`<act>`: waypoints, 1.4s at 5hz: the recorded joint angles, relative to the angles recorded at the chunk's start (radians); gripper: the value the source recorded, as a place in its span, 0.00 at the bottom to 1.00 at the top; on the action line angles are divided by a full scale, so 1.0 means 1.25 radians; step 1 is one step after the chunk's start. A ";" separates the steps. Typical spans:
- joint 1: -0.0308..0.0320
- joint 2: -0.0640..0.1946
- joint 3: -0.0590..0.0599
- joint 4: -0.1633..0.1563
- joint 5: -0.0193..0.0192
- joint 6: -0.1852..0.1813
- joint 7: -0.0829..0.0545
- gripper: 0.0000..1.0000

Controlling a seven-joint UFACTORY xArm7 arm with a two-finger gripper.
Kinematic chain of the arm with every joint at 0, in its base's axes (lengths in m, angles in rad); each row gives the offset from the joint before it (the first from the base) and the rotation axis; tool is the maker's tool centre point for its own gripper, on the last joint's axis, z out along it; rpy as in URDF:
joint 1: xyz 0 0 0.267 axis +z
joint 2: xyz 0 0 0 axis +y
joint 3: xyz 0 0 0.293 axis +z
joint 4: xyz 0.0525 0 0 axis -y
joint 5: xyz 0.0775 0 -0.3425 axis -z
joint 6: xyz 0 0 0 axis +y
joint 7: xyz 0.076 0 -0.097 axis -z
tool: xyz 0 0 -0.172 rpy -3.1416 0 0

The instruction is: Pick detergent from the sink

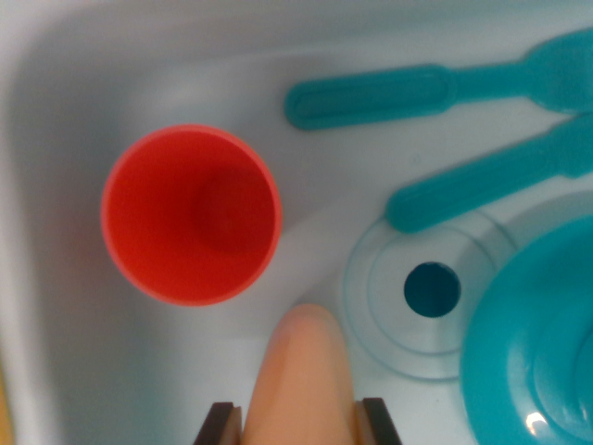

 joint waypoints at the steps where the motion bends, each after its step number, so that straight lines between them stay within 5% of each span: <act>1: 0.0000 -0.004 0.000 0.008 -0.0005 0.011 0.001 1.00; 4: 0.0000 -0.009 0.000 0.019 -0.0014 0.028 0.002 1.00; 7: -0.0001 -0.025 0.000 0.050 -0.0036 0.075 0.005 1.00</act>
